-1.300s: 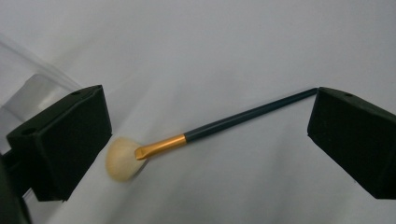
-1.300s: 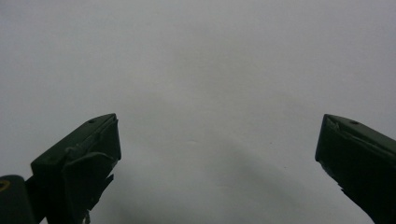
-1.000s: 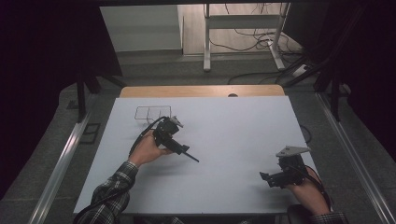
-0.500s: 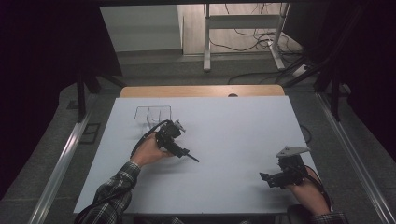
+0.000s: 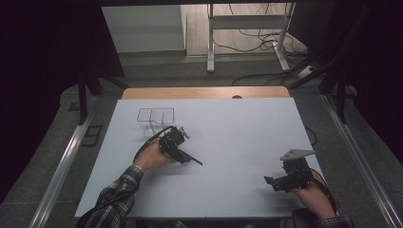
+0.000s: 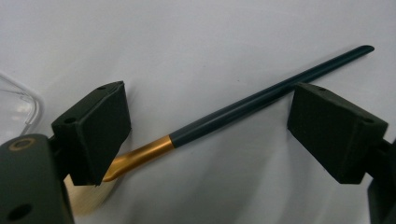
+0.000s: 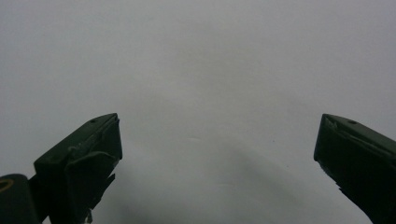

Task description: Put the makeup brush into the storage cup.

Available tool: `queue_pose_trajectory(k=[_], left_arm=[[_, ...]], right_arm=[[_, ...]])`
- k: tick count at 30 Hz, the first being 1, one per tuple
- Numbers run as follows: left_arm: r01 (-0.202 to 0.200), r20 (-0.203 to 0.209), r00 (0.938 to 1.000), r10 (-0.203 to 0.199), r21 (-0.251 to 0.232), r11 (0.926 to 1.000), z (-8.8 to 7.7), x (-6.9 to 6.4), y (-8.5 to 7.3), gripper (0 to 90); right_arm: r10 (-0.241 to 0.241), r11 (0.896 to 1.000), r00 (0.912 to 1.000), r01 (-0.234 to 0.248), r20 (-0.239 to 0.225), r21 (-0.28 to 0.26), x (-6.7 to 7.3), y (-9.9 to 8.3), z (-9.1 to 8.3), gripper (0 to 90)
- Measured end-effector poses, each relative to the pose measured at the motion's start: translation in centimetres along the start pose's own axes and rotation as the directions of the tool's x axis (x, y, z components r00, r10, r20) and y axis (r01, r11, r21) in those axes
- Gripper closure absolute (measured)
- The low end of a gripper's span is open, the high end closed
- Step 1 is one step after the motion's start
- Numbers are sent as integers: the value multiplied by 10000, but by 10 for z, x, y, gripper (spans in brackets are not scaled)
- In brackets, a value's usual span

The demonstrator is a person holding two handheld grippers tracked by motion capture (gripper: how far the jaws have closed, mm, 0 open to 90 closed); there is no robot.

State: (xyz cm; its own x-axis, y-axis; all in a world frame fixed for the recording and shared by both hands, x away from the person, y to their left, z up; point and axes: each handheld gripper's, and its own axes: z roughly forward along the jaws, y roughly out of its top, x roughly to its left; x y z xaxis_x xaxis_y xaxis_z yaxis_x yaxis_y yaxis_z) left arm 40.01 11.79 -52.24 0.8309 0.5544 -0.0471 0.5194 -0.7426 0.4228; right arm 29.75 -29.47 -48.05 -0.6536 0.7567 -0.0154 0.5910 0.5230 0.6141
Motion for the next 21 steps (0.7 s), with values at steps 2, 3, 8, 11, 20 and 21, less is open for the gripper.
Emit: queue_pose_trajectory(k=[2, 3, 8, 11, 20, 21], left_arm=[[27, -52, 10000, -27, -38, 10000, -1, 0, -1, 186], [36, -50, 10000, -36, -56, 10000, -2, 1, -1, 210], [-117, 54, 9999, 118, -113, 9999, -8, 1, -4, 508], [-332, 356, 9988, 336, -126, 9994, -11, 2, -7, 828], [-143, 579, 9982, 147, -67, 9999, -11, 4, -6, 833], [-143, 579, 9982, 147, -67, 9999, -11, 4, -6, 833]], right_arm=[[-14, 10000, 10000, 14, -7, 1, 0, 0, 0, 9], [-15, 10000, 10000, 15, -11, 4, 0, 0, 0, 10], [-68, 10000, 10000, 68, -11, 26, 1, 0, 0, 11], [-81, 10000, 10000, 81, -4, 24, 1, 0, 0, 11], [-68, 10000, 10000, 68, -21, 18, 0, 0, 0, 11], [-68, 10000, 10000, 68, -21, 18, 0, 0, 0, 11]])
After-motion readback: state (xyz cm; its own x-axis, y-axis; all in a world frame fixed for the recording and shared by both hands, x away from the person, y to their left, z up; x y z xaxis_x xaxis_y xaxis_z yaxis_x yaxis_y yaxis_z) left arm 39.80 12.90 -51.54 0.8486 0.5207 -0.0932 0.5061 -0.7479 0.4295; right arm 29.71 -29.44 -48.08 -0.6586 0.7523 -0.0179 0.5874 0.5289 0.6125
